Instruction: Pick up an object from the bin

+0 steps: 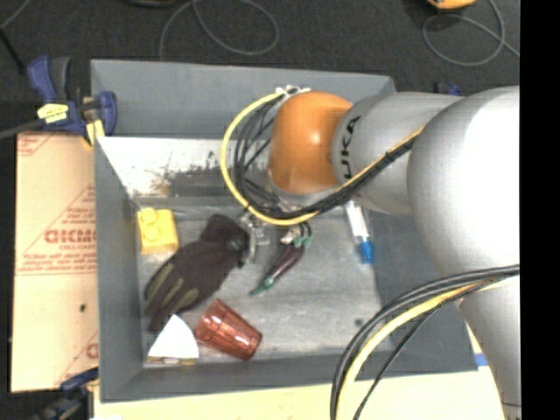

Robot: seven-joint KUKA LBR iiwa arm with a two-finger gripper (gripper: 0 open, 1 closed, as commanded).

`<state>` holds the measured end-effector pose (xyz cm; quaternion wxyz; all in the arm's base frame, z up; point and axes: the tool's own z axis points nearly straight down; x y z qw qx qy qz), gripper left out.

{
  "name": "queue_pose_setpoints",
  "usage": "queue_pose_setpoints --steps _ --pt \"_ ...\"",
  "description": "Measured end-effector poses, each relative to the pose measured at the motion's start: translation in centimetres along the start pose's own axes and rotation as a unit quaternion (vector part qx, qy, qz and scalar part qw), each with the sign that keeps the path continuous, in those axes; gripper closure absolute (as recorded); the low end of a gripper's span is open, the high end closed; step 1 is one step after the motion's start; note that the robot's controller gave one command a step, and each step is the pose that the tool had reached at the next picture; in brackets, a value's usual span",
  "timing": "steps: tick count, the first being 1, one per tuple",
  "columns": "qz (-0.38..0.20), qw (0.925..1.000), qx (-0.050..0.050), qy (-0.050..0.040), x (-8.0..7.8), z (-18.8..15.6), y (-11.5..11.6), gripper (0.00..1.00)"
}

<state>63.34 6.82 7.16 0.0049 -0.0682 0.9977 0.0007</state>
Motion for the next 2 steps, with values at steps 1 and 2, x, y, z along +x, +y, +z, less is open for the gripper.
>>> queue_pose_setpoints --steps 1,2 --pt "0.0 1.0 0.0 0.0 0.0 0.0 0.0 1.0" --pt "-0.009 0.9999 0.001 -0.005 0.1 -16.3 -0.2 1.0"
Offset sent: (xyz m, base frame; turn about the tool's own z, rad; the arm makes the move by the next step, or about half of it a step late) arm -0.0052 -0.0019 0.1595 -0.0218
